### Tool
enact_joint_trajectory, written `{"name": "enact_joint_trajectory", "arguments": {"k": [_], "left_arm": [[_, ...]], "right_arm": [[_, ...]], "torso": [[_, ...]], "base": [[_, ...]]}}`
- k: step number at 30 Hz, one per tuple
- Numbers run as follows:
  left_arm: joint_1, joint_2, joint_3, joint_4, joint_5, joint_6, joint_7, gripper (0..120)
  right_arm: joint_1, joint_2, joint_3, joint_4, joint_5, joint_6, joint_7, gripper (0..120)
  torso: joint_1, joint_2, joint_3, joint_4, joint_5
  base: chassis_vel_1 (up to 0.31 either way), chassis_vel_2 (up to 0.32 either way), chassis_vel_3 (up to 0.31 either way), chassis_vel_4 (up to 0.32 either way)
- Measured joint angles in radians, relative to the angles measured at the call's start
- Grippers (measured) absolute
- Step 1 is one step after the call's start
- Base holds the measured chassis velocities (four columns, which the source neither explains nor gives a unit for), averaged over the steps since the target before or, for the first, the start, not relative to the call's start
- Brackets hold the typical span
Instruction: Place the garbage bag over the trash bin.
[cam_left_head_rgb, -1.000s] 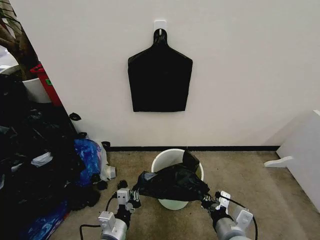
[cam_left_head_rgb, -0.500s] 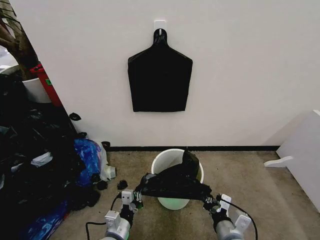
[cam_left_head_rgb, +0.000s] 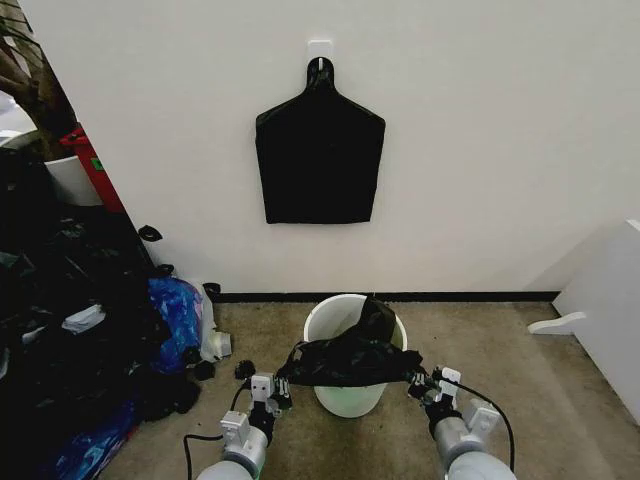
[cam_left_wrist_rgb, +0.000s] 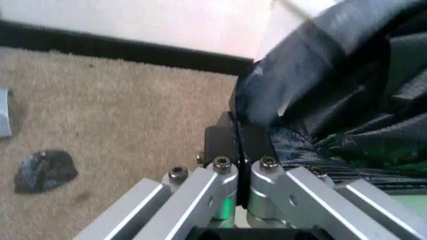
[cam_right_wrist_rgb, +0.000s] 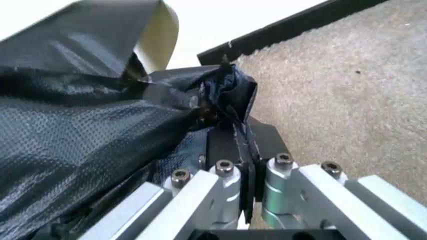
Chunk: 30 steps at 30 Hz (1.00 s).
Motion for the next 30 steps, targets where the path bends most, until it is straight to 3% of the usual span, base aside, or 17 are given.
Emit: {"name": "enact_joint_trajectory", "arguments": {"k": [13,22,27,30], "left_arm": [[-0.007,-0.049,0.004,0.054,0.004,0.007,0.034,0],[-0.006,-0.053,-0.001,0.061,0.004,0.008,0.035,0],[0.013,-0.043,-0.002,0.026,0.031,0.014,0.014,0],[0.024,-0.036,-0.003,0.012,0.049,0.013,0.008,0]], "right_arm": [[0.029,-0.012,0.049,-0.031,-0.022,-0.123,-0.161,0],[0.044,-0.009,0.07,-0.043,-0.044,-0.13,-0.19,0],[0.024,-0.01,0.072,-0.021,-0.072,-0.119,-0.188,18],[0.016,-0.01,0.072,-0.014,-0.076,-0.116,-0.185,23]], "torso": [[0.0,0.0,0.0,0.0,-0.0001],[0.0,0.0,0.0,0.0,-0.0002],[0.0,0.0,0.0,0.0,-0.0002],[0.0,0.0,0.0,0.0,-0.0002]], "base": [[0.0,0.0,0.0,0.0],[0.0,0.0,0.0,0.0],[0.0,0.0,0.0,0.0],[0.0,0.0,0.0,0.0]]}}
